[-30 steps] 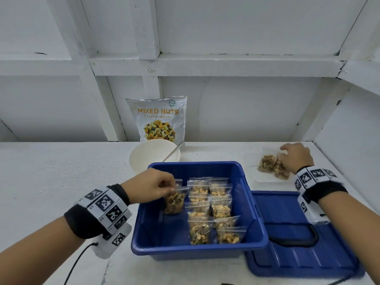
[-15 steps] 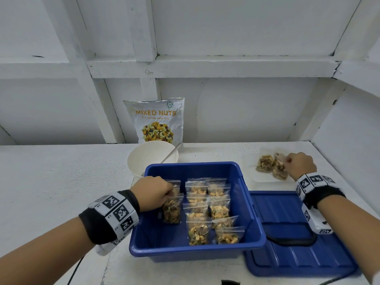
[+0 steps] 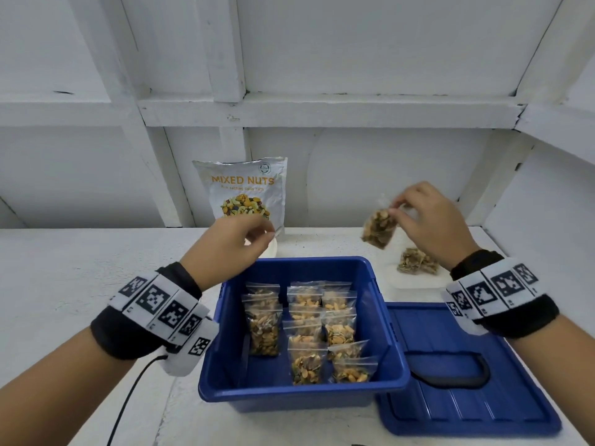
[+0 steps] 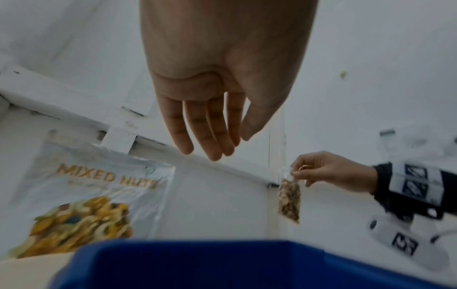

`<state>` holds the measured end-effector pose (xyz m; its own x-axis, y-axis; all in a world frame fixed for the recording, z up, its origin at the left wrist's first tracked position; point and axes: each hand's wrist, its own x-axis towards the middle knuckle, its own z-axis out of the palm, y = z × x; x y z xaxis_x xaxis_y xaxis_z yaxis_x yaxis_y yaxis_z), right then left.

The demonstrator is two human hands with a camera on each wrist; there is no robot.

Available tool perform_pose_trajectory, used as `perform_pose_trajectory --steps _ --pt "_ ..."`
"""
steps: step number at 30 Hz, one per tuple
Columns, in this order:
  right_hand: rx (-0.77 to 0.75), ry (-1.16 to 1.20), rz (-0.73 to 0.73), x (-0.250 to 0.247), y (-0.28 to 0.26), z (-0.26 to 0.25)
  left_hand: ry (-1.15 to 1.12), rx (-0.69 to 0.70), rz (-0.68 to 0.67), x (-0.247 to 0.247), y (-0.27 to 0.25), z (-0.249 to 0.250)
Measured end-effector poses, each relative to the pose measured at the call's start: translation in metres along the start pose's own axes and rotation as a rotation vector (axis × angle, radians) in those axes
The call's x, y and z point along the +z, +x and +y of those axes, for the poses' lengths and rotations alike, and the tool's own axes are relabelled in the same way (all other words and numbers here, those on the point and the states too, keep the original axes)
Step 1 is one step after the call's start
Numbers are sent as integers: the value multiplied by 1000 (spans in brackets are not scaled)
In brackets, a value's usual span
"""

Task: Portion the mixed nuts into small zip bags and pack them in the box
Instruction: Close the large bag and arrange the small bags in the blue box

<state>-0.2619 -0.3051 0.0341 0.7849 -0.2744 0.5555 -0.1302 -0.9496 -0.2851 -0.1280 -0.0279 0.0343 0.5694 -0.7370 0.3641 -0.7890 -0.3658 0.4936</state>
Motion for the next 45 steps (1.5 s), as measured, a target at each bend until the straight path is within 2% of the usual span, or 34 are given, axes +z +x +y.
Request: perform_pose_trajectory --steps 6,11,15,21,27,40,45 --pt "-292 151 -3 -8 -2 -66 -216 16 76 1 7 39" --pt "-359 239 -9 -4 -10 -94 -386 10 104 5 4 54" --pt "-341 285 14 0 -14 -101 -437 7 152 2 -1 54" --pt "-130 385 -49 1 -23 -96 -536 -78 253 4 -8 46" --pt "-22 509 -94 1 -28 -98 -575 -104 273 6 -13 46" --pt "-82 531 -68 1 -32 -106 -633 -55 311 7 -21 47" --pt "-133 475 -31 4 -32 -107 -701 -72 247 5 -23 48"
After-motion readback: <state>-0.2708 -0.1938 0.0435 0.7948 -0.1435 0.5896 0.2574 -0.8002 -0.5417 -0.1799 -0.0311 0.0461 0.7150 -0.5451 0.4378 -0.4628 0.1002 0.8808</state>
